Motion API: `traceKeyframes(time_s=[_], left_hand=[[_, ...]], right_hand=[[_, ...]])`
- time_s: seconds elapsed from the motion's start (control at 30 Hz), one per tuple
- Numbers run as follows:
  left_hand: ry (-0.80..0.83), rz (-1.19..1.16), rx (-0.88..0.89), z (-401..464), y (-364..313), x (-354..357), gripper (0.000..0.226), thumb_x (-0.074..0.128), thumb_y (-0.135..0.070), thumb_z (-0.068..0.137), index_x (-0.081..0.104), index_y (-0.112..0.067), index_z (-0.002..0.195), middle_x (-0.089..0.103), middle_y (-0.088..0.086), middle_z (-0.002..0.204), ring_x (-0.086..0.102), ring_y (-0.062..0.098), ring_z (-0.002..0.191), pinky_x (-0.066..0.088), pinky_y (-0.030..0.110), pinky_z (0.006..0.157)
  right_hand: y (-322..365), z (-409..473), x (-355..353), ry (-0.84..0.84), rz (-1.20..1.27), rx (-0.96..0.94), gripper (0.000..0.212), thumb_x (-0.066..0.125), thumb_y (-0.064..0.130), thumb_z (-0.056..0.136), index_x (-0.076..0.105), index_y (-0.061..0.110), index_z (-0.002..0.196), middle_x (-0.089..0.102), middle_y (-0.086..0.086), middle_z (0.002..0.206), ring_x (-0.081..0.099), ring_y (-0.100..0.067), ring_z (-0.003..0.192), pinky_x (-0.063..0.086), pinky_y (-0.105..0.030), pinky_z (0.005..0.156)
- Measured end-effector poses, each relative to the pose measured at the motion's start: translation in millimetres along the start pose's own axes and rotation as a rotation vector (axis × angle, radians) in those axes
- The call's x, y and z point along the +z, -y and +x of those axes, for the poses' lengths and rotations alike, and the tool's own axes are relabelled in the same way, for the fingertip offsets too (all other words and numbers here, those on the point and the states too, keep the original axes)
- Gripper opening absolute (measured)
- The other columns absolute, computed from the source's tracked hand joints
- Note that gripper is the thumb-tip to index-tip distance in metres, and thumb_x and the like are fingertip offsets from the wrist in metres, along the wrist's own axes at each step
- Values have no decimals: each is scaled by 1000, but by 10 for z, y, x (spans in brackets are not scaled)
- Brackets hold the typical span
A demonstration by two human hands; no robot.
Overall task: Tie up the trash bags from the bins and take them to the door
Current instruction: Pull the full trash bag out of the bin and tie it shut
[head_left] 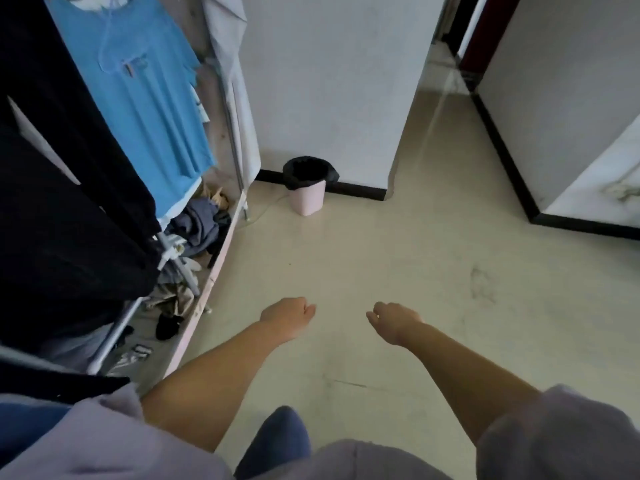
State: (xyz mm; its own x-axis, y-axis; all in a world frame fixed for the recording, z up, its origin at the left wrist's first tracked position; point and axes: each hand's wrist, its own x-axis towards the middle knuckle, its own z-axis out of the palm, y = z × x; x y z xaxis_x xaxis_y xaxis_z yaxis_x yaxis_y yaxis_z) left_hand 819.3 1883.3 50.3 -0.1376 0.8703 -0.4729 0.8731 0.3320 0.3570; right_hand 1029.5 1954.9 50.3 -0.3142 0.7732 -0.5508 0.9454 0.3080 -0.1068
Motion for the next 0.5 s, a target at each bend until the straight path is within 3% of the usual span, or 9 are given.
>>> traceKeyframes(time_s=[0.17,0.3,0.5], left_hand=[[0,-19,-54,1089,-30,-469,44,26,-43,99,56,-12,104,63,9,106,57,25,92,42,32,80],[-17,-22,-48,2001,42,-956,43,29,-42,98,58,-11,99,64,10,108,59,28,101,44,33,85],[-10,20,-25,3251,79,-1892,38,29,-42,98,55,-15,90,64,9,106,59,28,98,43,33,82]], right_hand=[[3,1096,-565,8,13,-23,46,24,42,100,46,13,128,54,-12,130,53,-30,118,42,-40,94],[87,1994,-1004,3,33,-8,44,23,39,100,47,12,126,56,-11,126,54,-29,114,43,-38,90],[307,3126,-1801,-18,103,8,42,24,37,100,48,12,123,56,-11,123,55,-30,111,44,-38,87]])
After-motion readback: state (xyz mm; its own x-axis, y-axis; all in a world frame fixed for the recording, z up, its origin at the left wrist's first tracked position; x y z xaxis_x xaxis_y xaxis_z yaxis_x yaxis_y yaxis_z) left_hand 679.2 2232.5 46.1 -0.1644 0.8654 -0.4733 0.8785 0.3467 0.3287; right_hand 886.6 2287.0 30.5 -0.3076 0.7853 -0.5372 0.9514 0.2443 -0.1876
